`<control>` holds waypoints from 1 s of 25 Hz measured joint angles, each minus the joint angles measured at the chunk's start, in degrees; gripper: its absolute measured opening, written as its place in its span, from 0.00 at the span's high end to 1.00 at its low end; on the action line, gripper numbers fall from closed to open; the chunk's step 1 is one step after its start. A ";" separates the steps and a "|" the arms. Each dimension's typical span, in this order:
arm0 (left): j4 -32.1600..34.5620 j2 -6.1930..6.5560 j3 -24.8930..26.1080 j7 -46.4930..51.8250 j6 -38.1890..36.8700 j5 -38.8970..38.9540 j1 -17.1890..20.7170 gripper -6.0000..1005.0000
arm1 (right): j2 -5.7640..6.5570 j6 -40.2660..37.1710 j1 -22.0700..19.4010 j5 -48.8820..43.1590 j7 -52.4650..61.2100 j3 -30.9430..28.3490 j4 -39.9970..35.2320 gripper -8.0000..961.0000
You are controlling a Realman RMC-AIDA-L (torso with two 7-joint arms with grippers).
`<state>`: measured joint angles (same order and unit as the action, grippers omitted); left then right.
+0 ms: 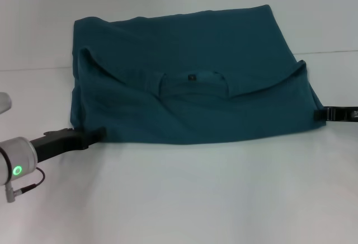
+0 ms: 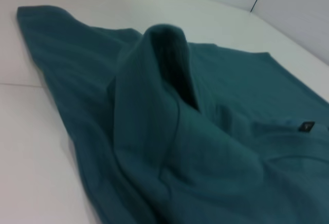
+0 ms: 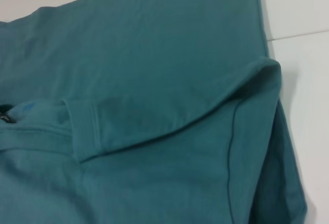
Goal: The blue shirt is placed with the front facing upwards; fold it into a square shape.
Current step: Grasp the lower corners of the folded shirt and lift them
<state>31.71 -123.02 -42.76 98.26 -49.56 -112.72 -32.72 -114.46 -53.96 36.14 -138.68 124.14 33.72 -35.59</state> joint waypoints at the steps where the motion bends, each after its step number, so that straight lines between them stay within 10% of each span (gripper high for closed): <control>1: -0.06 -0.10 -0.43 0.00 0.60 -0.01 -0.05 0.34 | 0.03 0.00 -0.02 0.00 -0.01 0.04 0.00 0.96; 25: -0.11 -0.66 -1.73 -0.06 6.16 0.03 -0.78 0.34 | 0.12 -1.15 -0.03 -0.01 -0.04 -0.16 -0.62 0.96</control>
<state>31.60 -123.68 -44.50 98.20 -43.40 -112.69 -33.50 -114.34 -55.11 36.10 -138.69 124.10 33.57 -36.21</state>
